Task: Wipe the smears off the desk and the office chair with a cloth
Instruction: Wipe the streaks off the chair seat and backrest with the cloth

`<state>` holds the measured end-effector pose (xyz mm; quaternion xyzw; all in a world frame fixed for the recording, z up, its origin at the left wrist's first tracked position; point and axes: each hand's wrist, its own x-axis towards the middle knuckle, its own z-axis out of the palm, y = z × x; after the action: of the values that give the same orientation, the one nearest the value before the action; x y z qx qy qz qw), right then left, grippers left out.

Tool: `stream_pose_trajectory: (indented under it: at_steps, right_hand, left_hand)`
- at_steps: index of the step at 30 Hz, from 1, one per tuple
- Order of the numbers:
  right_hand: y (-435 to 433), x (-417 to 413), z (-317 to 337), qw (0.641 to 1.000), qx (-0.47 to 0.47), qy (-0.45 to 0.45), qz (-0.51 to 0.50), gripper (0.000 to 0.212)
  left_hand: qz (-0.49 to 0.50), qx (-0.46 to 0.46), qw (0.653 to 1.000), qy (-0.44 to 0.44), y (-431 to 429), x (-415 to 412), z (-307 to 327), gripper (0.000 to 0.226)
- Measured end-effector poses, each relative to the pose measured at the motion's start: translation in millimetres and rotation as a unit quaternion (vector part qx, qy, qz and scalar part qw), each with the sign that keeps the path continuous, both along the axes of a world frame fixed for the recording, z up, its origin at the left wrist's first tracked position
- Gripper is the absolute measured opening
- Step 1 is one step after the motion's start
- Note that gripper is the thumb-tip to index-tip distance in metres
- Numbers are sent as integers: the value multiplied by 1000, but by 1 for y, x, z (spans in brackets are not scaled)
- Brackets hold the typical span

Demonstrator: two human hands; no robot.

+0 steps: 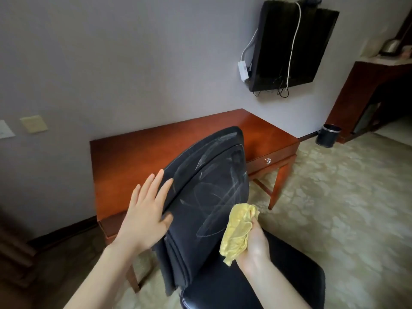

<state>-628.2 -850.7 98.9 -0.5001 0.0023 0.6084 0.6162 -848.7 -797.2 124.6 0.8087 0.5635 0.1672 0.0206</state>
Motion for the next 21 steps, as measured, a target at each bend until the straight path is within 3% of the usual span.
stream_pose_trajectory:
  at_steps: [5,10,17,21]
  right_hand:
    - [55,33,5,990,51,-112,65,37]
    - [128,52,14,962,112,-228,103,25]
    - [234,83,32,944,98,-304,78,35]
    - [289,100,40,916,92,-386,52,42]
  left_hand:
    - [77,8,997,6,36,14,10,70]
    - [33,-62,994,84,62,18,8,88]
    - [-42,-106,993,-31,65,-2,6,100]
    - [-54,-68,996,-14,73,-2,-1,103]
